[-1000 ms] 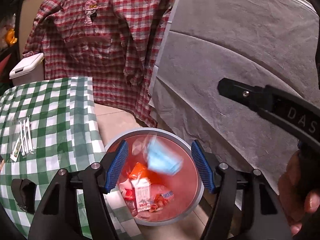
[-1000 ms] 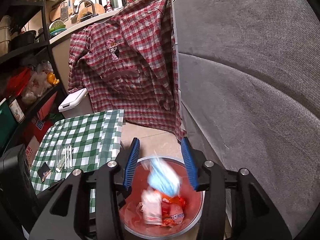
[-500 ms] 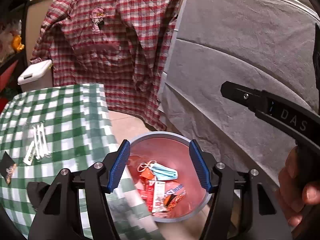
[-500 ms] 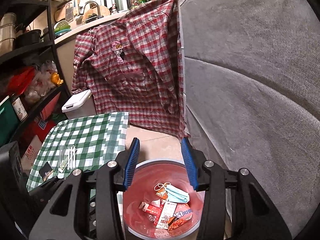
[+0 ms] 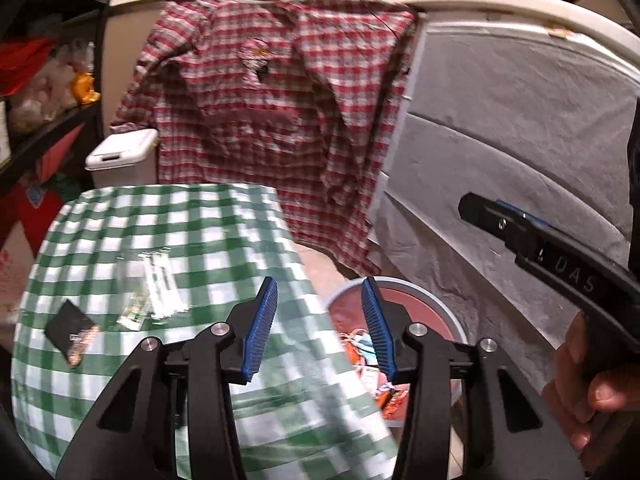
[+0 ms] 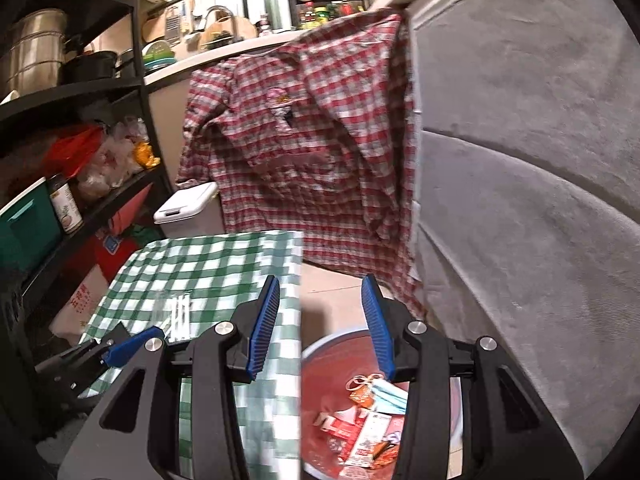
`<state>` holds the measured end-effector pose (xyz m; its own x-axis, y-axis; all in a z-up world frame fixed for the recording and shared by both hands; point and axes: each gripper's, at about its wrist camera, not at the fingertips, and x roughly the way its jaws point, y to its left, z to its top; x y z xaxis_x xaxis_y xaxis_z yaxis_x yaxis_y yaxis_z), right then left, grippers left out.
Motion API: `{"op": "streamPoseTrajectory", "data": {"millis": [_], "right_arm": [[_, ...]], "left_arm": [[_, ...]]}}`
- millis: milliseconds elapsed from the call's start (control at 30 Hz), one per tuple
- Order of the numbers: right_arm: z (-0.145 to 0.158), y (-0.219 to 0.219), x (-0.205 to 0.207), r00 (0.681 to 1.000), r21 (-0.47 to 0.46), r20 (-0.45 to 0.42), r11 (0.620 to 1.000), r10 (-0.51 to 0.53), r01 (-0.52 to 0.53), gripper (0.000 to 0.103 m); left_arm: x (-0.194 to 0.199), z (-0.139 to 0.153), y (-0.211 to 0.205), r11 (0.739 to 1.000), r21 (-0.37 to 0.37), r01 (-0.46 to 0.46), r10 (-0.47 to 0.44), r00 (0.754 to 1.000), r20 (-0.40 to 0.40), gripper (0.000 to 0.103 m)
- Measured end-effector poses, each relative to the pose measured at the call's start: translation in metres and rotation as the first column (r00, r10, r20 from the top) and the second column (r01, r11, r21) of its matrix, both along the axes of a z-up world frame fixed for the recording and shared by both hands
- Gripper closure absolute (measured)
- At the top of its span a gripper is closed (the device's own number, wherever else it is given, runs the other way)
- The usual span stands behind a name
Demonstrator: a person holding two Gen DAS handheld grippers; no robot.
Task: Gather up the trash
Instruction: 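Move both open tools back over the table, then grasp the black snack packet with the left tool while the right tool reaches the black elastic strap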
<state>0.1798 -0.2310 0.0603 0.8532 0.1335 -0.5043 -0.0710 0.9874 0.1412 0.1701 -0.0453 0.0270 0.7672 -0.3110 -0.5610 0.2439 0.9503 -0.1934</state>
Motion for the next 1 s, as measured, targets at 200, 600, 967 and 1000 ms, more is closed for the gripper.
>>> {"op": "streamPoseTrajectory", "data": {"millis": [200,600,967,1000], "right_arm": [[0.004,0.029,0.001,0.998,0.039,0.018,0.998,0.056,-0.056,0.076],[-0.007,0.093,0.007,0.981,0.059,0.012,0.979,0.193,-0.193,0.090],[-0.056,0.156,0.006,0.948,0.033,-0.095,0.952,0.305,-0.303,0.088],[-0.062,0.162,0.006,0.944,0.030,-0.109,0.950,0.311,-0.310,0.086]], "left_arm": [[0.000,0.017,0.055,0.997,0.027,-0.079,0.078,0.997,0.021,0.061],[0.014,0.039,0.167,0.964,0.139,-0.228,0.218,0.972,0.085,0.075],[0.024,-0.015,0.235,0.941,0.074,-0.330,0.331,0.944,-0.004,0.075],[0.025,-0.020,0.237,0.942,0.075,-0.326,0.328,0.944,-0.014,0.075]]}}
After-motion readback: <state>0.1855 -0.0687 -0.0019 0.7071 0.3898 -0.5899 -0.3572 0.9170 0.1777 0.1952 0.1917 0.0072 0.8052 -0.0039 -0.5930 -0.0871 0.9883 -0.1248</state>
